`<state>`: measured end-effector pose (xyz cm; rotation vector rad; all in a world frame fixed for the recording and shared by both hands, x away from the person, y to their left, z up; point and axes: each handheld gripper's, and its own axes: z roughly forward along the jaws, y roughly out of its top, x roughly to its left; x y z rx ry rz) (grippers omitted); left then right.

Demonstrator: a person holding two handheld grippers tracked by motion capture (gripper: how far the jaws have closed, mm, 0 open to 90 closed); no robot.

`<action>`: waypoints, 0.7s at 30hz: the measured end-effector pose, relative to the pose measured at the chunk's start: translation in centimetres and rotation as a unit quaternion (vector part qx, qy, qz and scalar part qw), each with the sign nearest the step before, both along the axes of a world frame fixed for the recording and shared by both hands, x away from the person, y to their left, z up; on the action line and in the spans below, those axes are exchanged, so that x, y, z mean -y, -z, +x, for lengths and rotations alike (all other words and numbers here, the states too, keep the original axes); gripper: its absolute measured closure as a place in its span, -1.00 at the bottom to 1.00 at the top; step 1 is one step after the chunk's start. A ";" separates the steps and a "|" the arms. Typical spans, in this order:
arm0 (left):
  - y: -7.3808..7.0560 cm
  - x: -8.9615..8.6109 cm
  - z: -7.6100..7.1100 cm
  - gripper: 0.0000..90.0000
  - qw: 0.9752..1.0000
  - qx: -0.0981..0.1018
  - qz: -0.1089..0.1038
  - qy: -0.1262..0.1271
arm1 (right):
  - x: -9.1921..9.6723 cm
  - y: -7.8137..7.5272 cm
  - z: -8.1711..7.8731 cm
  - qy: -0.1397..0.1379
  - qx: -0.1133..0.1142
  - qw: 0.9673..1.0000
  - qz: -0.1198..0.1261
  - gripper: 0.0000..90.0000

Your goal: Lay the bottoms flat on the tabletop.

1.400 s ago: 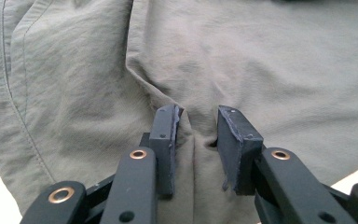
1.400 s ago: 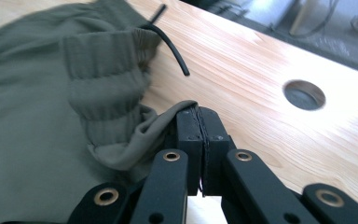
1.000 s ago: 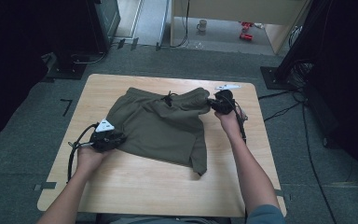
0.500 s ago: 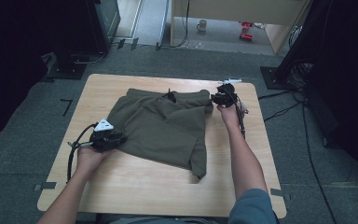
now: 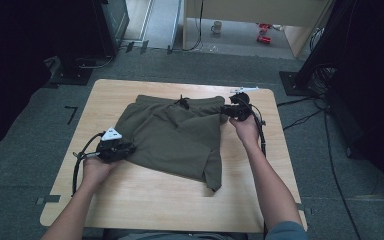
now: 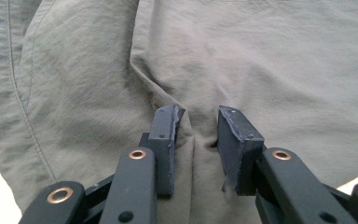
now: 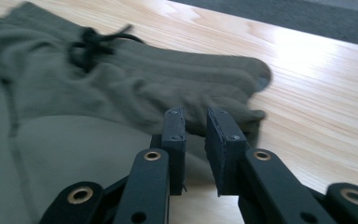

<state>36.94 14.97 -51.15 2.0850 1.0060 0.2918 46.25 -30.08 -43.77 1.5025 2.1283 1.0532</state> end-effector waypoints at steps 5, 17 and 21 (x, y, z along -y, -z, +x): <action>-0.3 0.2 0.1 0.37 1.000 -0.004 0.012 -0.003 | -1.4 -0.5 -2.3 -0.027 0.045 0.999 0.007 0.73; -1.9 0.4 -1.0 0.35 1.000 0.008 0.005 -0.001 | -4.5 2.8 -7.9 -0.099 0.036 0.994 0.011 0.56; -1.1 0.7 -0.8 0.35 1.000 -0.007 0.016 0.004 | -5.7 4.2 -9.6 -0.120 0.026 0.992 0.002 0.45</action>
